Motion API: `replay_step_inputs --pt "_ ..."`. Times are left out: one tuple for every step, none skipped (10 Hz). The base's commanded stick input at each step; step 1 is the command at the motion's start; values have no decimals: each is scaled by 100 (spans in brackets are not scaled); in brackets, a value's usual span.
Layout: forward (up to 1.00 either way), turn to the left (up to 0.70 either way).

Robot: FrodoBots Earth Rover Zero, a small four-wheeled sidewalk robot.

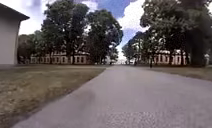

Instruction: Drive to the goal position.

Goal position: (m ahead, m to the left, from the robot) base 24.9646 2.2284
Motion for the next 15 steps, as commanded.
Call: replay_step_inputs --pt "70 -6" --pt "70 -10" --pt "70 -15" --pt "70 -20" --pt "70 -18" --pt "70 -3" --pt "70 0" --pt "70 -16" --pt "70 -21" --pt "70 0" --pt "70 0" --pt "70 -10" --pt "70 -18" --pt "70 -26" --pt "70 -10"
